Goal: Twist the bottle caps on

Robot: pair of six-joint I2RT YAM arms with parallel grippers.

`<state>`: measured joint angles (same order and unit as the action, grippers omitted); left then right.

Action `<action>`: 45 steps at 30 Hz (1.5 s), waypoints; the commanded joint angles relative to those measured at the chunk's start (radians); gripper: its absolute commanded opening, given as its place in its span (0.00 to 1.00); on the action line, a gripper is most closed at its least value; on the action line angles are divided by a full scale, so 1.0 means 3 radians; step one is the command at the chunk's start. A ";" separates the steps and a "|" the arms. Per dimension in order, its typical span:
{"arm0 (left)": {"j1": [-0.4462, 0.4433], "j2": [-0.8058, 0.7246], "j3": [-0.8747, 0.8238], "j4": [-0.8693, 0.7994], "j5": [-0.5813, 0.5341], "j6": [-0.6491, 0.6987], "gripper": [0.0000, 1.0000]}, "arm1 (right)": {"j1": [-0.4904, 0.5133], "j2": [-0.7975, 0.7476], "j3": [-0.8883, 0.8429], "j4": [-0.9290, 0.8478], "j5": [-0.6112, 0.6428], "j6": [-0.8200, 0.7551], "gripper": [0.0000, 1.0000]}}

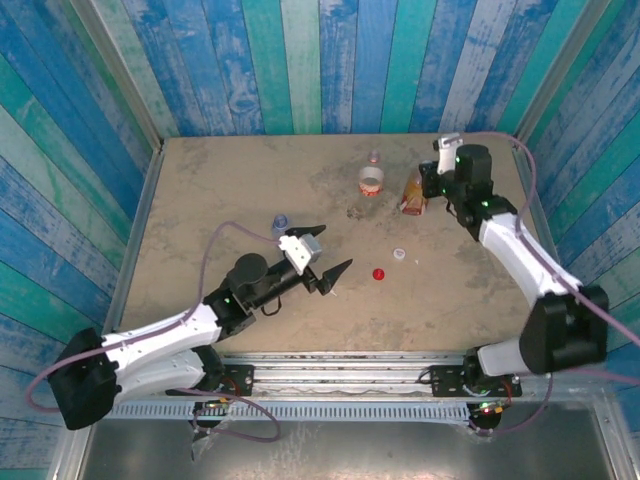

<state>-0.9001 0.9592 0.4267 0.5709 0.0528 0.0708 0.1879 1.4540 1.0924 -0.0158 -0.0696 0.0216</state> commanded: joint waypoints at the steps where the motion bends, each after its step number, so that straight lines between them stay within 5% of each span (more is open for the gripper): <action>1: 0.0038 -0.0217 -0.0078 -0.0180 -0.0150 -0.0073 0.94 | -0.0076 0.0321 0.0230 0.0453 -0.0126 -0.0061 0.13; 11: 0.0131 -0.0558 -0.0185 -0.0541 -0.0237 -0.0089 0.94 | -0.0139 0.1052 0.0618 0.0580 -0.0051 -0.0263 0.17; 20: 0.0397 -0.0648 -0.0443 -0.0505 -0.0340 -0.0235 0.94 | -0.0163 0.1126 0.0572 0.0498 -0.0027 -0.0184 0.44; 29: 0.0659 -0.0778 -0.0719 -0.0373 -0.0428 -0.0369 0.94 | -0.0165 0.0697 0.0622 0.0277 -0.0054 -0.0302 0.83; 38: 0.0939 -0.0708 -0.1106 0.0183 -0.0748 -0.0599 0.94 | -0.0165 0.0114 0.0315 0.0180 -0.0321 -0.0048 0.91; 45: 0.1132 0.0046 -0.1015 0.0730 -0.0606 -0.0533 0.94 | -0.0165 -0.0332 0.0018 0.0169 -0.0539 0.0177 1.00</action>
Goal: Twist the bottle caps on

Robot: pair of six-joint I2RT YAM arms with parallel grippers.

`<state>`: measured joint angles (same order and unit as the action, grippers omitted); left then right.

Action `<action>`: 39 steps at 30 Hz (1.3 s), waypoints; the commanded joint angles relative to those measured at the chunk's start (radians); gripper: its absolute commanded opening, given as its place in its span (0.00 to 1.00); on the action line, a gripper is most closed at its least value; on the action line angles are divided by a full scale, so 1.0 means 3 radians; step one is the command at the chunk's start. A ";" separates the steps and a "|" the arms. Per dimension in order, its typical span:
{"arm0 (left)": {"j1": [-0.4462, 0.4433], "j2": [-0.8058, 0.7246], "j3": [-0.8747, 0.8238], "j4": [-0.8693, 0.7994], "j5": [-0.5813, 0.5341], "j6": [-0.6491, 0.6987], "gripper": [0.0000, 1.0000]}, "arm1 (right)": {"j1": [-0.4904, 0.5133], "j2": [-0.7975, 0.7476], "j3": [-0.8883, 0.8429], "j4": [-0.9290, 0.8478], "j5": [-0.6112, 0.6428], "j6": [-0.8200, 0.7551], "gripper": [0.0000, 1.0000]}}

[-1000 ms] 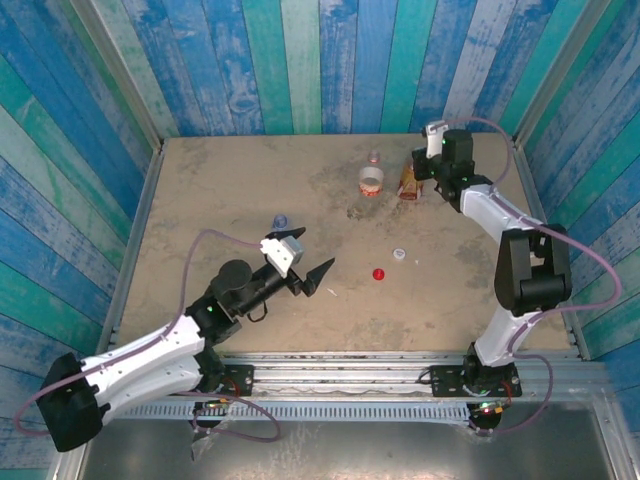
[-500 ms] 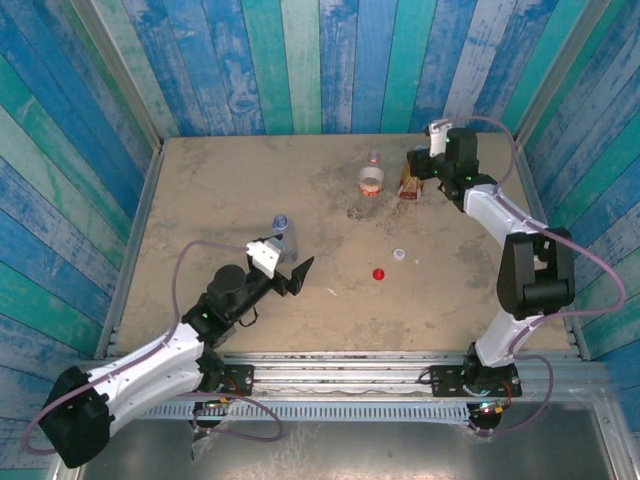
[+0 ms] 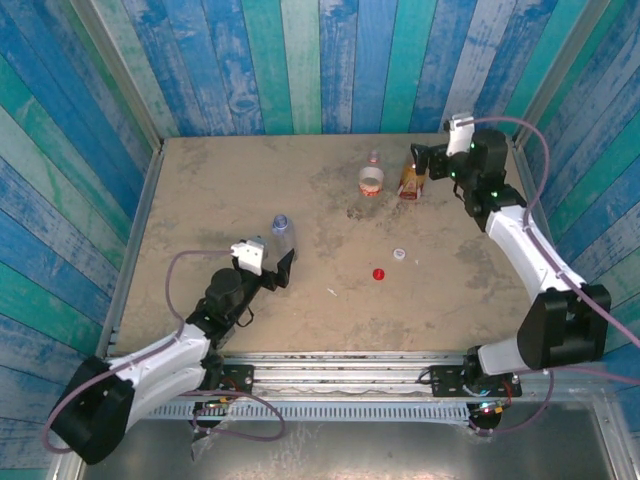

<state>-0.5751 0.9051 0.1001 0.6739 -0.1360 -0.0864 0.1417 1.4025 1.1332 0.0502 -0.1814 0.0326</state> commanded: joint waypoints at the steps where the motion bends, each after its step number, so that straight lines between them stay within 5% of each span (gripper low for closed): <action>1: 0.0061 0.0367 0.0099 0.0481 0.0039 -0.0008 0.94 | -0.0012 -0.0223 -0.0171 -0.0036 -0.0206 0.0165 1.00; 15: 0.0257 0.1709 0.0351 0.1498 0.0297 0.0007 0.96 | -0.0010 -0.0731 -0.0586 -0.0099 -0.0468 0.0195 1.00; 21: 0.0311 0.2041 0.0443 0.1733 0.0378 -0.0003 0.83 | -0.0010 -0.0852 -0.0670 -0.0167 -0.0550 0.0220 1.00; 29: 0.0327 0.2235 0.0489 0.1855 0.0548 -0.0014 0.70 | -0.0011 -0.1274 -0.0967 -0.0176 0.0058 0.0520 1.00; 31: 0.0326 0.2264 0.0486 0.1881 0.0561 0.0004 0.58 | -0.0012 -0.1461 -0.1126 -0.0106 0.0281 0.0564 1.00; 39: 0.0327 0.2265 0.0604 0.1678 0.1207 0.0285 0.56 | -0.0012 -0.1946 -0.1462 -0.0325 -0.0188 0.0504 1.00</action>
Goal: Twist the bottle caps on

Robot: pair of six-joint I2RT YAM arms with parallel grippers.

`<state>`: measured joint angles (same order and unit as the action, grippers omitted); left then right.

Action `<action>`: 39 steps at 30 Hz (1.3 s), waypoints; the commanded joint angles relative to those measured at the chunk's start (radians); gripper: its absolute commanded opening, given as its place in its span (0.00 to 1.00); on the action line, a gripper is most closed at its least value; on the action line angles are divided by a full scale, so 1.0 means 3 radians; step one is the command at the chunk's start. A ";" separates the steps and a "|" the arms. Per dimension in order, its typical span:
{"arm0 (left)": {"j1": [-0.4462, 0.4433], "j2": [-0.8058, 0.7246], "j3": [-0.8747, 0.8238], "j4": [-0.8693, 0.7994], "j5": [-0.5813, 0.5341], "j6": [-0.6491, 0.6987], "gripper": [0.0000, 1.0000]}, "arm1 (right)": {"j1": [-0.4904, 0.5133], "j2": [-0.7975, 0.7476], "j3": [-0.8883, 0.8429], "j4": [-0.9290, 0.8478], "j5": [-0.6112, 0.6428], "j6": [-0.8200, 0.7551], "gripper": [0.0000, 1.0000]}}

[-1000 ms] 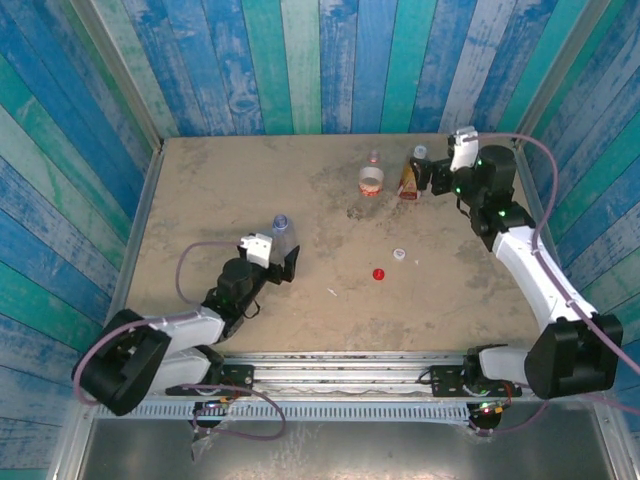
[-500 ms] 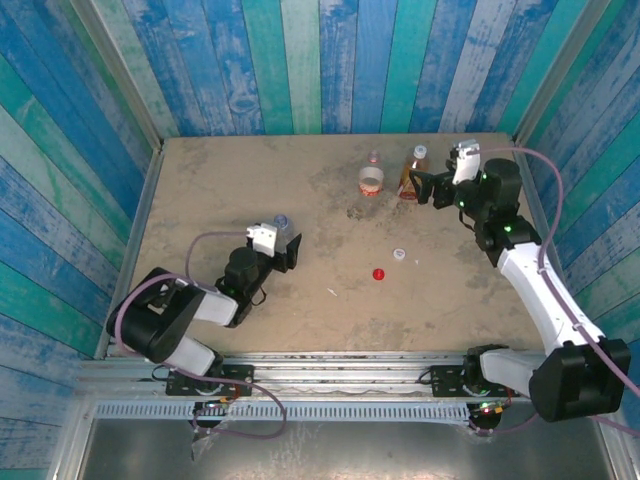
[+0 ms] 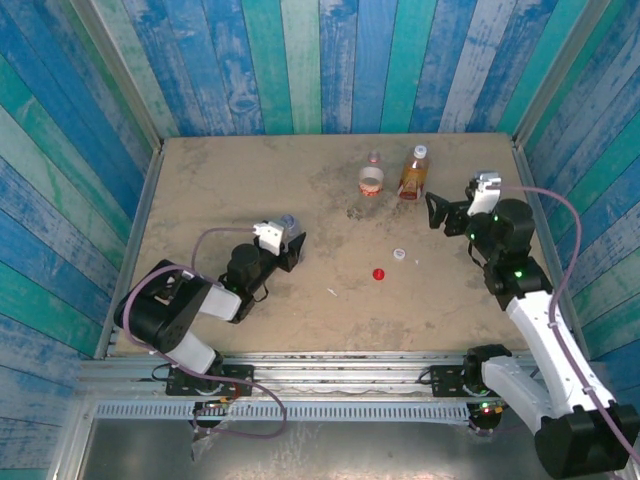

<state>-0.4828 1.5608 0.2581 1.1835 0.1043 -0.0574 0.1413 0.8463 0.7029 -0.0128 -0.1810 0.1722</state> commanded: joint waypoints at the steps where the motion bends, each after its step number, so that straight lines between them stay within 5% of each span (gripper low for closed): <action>1: 0.0019 0.0072 0.0091 -0.0034 0.0556 0.0237 0.56 | -0.0011 -0.0105 -0.0032 -0.0190 -0.0243 0.0057 1.00; 6: -0.0044 -0.0028 0.0200 -0.0373 0.1263 0.0478 0.56 | -0.0008 -0.0115 -0.0051 -0.0682 -0.0437 0.0199 0.94; 12: -0.0270 -0.0279 0.0157 -0.0684 0.1572 0.0601 0.57 | 0.0181 -0.0088 -0.0159 -0.1222 -0.0143 0.0056 0.93; 23: -0.0486 -0.0144 0.0064 -0.0591 0.1732 0.0573 0.57 | 0.1064 0.0993 0.0056 -0.1465 0.0780 0.0101 0.87; 30: -0.0486 0.0066 0.0082 -0.0322 0.1765 0.0540 0.60 | 0.1130 0.1807 0.0442 -0.1437 0.0893 0.0098 0.65; 39: -0.0487 0.0208 0.0068 -0.0233 0.1760 0.0539 0.62 | 0.1084 0.2531 0.0802 -0.1411 0.0973 0.0254 0.55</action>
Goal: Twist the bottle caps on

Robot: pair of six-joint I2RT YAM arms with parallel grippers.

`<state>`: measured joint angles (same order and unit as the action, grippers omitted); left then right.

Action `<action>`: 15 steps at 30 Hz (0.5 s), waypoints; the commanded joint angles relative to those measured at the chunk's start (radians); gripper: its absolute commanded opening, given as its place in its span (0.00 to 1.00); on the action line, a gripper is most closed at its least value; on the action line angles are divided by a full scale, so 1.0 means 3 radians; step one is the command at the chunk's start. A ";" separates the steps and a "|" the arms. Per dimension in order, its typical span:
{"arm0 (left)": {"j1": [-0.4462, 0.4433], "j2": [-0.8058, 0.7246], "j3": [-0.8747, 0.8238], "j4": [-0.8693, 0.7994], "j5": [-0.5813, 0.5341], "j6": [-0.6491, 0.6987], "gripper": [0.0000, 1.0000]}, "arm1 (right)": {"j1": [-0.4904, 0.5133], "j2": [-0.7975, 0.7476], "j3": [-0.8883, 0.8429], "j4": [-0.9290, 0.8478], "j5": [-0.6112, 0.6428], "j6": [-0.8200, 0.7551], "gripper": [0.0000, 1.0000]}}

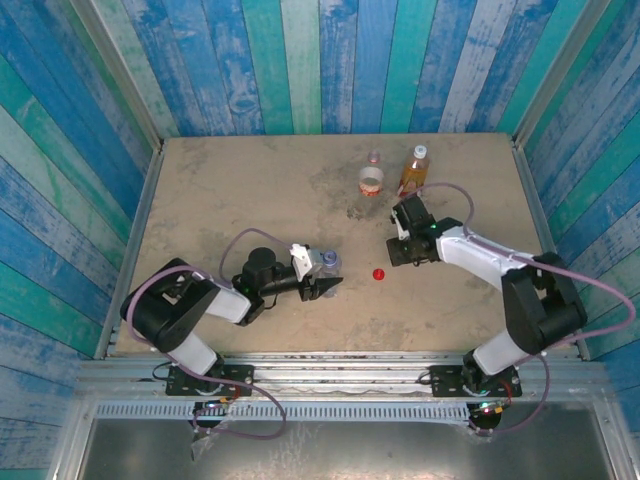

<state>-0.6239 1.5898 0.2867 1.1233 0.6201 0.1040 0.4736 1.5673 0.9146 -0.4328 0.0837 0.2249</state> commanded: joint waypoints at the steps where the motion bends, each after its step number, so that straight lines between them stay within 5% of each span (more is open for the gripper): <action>1: -0.0016 0.0118 -0.0021 -0.0035 0.0042 0.0004 0.62 | -0.0038 0.0181 0.0117 0.0004 0.0089 0.0079 0.54; 15: -0.0017 0.0106 -0.0022 -0.0063 0.0059 0.0026 0.62 | -0.0126 0.0500 0.0184 0.0174 0.0047 0.0076 0.42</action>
<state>-0.6239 1.5959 0.2867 1.1233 0.6235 0.1043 0.4419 1.6955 0.9577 -0.3935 0.1001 0.2398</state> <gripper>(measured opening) 0.621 0.417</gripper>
